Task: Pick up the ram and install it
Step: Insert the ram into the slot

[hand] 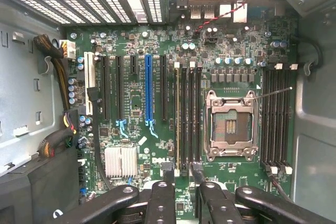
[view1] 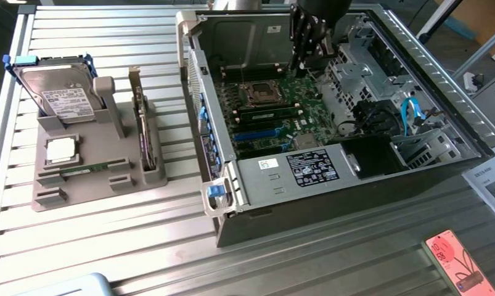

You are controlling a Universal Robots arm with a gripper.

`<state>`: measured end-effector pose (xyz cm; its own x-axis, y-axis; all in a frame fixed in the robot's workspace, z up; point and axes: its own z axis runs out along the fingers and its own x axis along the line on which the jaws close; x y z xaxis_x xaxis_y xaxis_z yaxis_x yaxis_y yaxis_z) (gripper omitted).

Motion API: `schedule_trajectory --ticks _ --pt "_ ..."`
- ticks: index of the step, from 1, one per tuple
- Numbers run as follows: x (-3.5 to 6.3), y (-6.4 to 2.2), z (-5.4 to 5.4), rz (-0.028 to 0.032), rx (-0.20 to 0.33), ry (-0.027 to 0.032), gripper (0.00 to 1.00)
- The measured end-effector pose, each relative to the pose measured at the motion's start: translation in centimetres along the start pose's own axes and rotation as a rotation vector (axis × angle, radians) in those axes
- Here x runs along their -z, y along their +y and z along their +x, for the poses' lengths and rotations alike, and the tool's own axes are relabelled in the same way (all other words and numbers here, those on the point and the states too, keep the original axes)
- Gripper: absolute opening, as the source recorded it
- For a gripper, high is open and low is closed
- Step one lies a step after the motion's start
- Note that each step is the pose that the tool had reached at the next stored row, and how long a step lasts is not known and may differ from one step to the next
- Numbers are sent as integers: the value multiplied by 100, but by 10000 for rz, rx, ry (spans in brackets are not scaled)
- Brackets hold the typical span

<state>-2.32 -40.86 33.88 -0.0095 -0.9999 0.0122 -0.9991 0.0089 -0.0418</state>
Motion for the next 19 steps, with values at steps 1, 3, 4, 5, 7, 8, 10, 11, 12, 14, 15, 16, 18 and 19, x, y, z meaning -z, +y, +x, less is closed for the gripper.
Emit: schedule_trajectory --ticks 1,3,4,5,7,8,10,11,12,14,15,16,18,19 --pt "0 0 0 0 0 0 26" --pt "0 0 0 0 0 0 26" --pt "0 0 0 0 0 0 26" --pt "0 0 0 0 0 0 26" --pt "0 0 0 0 0 0 26" --pt "0 0 0 0 0 0 26" --pt "0 0 0 0 0 0 26" --pt "0 0 0 0 0 0 24" --pt "0 0 0 0 0 0 18" --pt "0 0 0 0 0 0 11" --pt "0 0 0 0 0 0 11" --pt "0 0 0 0 0 0 11" --pt "0 0 0 0 0 0 11" --pt "0 -1 0 0 0 0 11"
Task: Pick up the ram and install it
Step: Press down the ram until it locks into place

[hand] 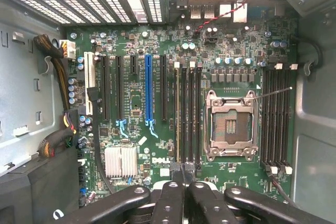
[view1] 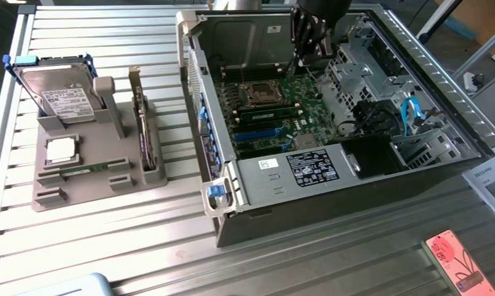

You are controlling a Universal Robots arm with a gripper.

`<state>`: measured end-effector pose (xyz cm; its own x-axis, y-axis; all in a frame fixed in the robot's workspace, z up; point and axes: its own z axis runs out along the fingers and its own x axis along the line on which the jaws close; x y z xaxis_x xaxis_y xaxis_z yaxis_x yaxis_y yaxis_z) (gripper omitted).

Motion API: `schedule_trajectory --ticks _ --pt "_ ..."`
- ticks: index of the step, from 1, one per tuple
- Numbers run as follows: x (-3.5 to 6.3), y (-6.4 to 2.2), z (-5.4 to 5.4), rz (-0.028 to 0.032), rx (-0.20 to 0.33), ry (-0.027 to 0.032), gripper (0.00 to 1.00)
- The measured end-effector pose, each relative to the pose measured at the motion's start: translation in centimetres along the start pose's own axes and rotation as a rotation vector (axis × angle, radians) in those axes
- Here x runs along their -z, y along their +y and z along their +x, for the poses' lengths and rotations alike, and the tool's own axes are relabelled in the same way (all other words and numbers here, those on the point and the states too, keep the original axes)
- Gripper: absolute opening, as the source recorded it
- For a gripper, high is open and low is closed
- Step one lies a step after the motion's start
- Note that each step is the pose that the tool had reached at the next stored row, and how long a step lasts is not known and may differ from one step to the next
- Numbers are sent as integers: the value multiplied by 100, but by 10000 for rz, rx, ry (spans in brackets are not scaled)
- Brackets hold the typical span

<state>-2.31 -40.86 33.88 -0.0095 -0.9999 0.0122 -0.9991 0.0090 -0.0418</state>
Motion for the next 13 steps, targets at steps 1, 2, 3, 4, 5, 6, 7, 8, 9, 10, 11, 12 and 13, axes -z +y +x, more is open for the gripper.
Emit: schedule_trajectory --ticks 1,2,3,4,5,6,7,8,9,10,11,12,13 --pt "0 0 0 0 0 0 11" --pt "0 0 0 0 1 0 11" --pt "0 0 0 0 0 0 11" --pt "0 0 0 0 0 0 11" --pt "0 0 0 0 0 0 11" --pt "0 0 0 0 0 0 11" --pt "0 0 0 0 0 0 11" --pt "0 0 0 0 0 0 11" --pt "0 0 0 0 0 0 11" --pt "0 0 0 0 1 0 11" --pt "0 -2 0 0 1 0 11" --pt "-1 -10 0 0 1 -1 11" --pt "-1 -23 0 0 0 0 11"
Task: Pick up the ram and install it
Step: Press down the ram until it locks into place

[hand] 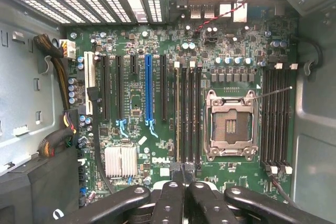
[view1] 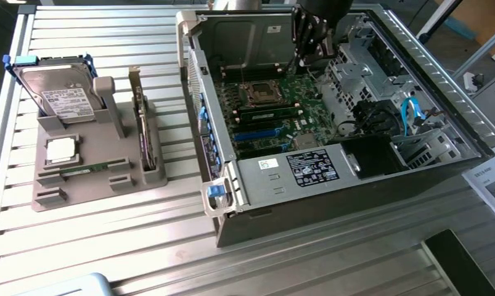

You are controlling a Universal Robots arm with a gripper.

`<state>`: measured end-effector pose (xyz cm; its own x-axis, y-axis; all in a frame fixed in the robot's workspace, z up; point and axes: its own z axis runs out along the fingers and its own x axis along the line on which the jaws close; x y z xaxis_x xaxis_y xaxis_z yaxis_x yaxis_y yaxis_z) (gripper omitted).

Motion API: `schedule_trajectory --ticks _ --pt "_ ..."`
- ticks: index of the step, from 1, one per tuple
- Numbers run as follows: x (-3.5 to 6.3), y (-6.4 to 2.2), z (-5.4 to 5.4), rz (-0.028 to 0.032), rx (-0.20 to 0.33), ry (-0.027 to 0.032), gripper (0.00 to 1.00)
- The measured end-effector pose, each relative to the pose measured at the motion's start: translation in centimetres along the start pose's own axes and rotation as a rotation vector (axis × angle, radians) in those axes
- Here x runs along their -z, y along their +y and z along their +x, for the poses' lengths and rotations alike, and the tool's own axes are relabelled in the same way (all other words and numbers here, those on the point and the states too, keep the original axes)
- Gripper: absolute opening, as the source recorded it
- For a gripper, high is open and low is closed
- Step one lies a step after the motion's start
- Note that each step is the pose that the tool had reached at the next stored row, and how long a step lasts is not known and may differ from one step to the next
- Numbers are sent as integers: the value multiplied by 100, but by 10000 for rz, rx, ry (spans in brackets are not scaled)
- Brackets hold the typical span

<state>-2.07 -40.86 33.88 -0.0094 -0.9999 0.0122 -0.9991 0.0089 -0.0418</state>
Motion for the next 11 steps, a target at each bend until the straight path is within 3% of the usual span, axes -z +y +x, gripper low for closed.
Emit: schedule_trajectory --ticks 3,7,11 --pt "-2 -64 -1 0 -1 1 11" --pt "-11 -279 -3 0 1 1 11" --pt "-18 -425 -4 0 -1 0 11"
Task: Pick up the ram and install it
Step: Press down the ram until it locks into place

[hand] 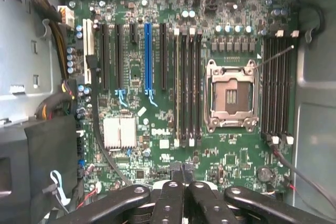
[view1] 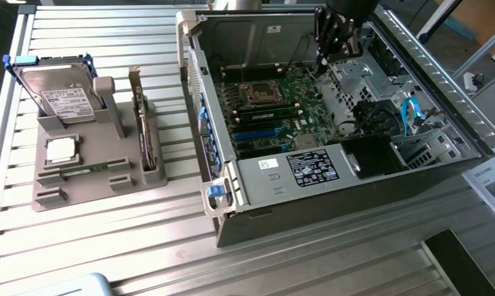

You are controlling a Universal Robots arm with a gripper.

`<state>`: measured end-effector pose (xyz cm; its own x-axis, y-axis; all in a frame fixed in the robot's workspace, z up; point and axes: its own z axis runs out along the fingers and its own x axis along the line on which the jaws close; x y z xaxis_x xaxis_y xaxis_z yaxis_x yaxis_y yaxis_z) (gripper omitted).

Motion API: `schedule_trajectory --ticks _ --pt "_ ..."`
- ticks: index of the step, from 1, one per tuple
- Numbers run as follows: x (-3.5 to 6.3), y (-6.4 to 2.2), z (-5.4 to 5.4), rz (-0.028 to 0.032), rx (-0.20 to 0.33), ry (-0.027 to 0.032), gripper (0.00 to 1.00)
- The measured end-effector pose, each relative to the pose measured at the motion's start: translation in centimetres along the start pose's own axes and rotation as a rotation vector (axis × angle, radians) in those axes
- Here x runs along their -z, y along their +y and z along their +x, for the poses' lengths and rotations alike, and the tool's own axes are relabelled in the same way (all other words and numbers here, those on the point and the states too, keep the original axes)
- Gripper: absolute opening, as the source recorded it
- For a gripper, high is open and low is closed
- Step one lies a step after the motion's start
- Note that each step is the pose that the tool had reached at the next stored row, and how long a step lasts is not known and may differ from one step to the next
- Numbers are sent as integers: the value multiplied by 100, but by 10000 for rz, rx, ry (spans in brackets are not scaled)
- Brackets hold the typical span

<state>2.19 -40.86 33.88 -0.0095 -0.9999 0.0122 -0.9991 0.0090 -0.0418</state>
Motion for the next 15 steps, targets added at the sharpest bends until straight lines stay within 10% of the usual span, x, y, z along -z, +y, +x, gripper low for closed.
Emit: schedule_trajectory --ticks 15 --pt "-55 -34 -1 4 1 -2 11"
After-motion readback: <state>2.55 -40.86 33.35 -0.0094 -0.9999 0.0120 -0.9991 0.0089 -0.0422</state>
